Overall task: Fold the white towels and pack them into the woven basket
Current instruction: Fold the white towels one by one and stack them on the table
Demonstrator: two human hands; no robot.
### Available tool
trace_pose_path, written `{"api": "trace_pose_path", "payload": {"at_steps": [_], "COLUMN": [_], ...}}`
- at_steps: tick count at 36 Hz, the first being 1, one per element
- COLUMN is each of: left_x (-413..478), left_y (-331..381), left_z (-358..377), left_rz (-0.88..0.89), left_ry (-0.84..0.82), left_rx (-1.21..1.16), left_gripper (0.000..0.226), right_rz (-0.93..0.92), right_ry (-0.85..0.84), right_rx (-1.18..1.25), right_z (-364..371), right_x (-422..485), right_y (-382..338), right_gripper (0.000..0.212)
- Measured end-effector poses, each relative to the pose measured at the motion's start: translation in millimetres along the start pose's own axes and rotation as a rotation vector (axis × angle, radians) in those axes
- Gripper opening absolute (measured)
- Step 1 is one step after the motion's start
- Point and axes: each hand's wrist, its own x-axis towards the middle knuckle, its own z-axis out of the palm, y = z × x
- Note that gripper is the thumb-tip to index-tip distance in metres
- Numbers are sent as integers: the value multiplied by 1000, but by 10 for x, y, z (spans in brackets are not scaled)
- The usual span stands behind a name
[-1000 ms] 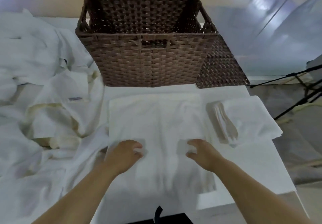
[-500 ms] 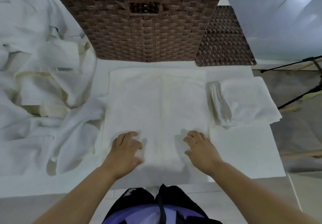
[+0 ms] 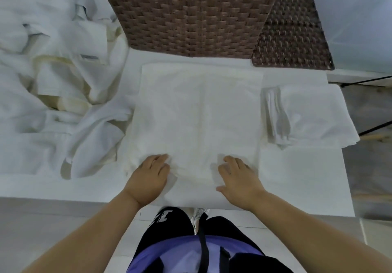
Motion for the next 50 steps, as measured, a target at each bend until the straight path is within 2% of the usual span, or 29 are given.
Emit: {"api": "trace_pose_path", "payload": {"at_steps": [3,10,12,15,18,19,21,23,28,30,32,34,35,36,38,39,41,43,45,46,48,50], "left_x": [-1,-28,-8,34,197,290,509,734,1223,1334,1384,1406,1394,1361,1263,1196,1071,970,928,889,835,772], "left_y": [-32,-91,-109,-246,-410,-462,-585,-704,-904,-895,-883,-896,-889,-865,-811,-764,-719,-620,-547,-515,-473,-442], "left_z": [-35,-114,-115,-115,-292,-400,-630,-908,-1699,-2010,-2172,-2131,-2032,-1909,-1524,-1322,-977,-701,-494,-401,-270,-206], "left_rz": [30,-13,-94,-342,-391,-397,-409,-388,-172,-57,42,81,97,120,115,62,-75,-185,-39,-17,-87,-132], "left_ry": [-34,-23,-47,-86,-63,-36,23,89,347,517,688,787,793,766,623,536,334,206,82,-34,-143,-195], "left_rx": [-39,-137,-233,-390,-484,-499,-511,-518,-421,-313,-215,-175,-152,-128,-164,-202,-311,-437,-324,-280,-221,-206], "left_gripper": [29,35,34,28,17,13,18,19,22,27,28,33,34,35,32,27,18,23,34,40,46,39], "right_rz": [2,-45,-53,-1,23,34,72,98,42,13,-64,-132,-135,-95,59,99,136,135,244,268,255,189], "right_ry": [-19,-86,-79,-82,-66,-29,98,226,517,755,1080,1276,1243,1116,722,611,528,365,216,181,131,84], "right_rx": [-15,3,64,185,228,244,290,315,198,181,139,82,76,171,441,526,519,403,436,429,375,249], "right_z": [-11,-80,-96,-217,-505,-641,-952,-1321,-2283,-2564,-2696,-2649,-2528,-2385,-2036,-1812,-1420,-1133,-960,-878,-735,-619], "right_x": [12,-4,-16,5,64,85,136,190,245,206,129,85,128,168,219,245,289,333,375,402,428,419], "right_y": [0,129,177,285,414,448,519,597,821,885,892,884,926,946,901,896,882,859,835,841,816,809], "right_gripper": [40,49,50,39,26,28,37,38,37,31,31,32,32,31,29,26,21,23,26,27,28,33]}}
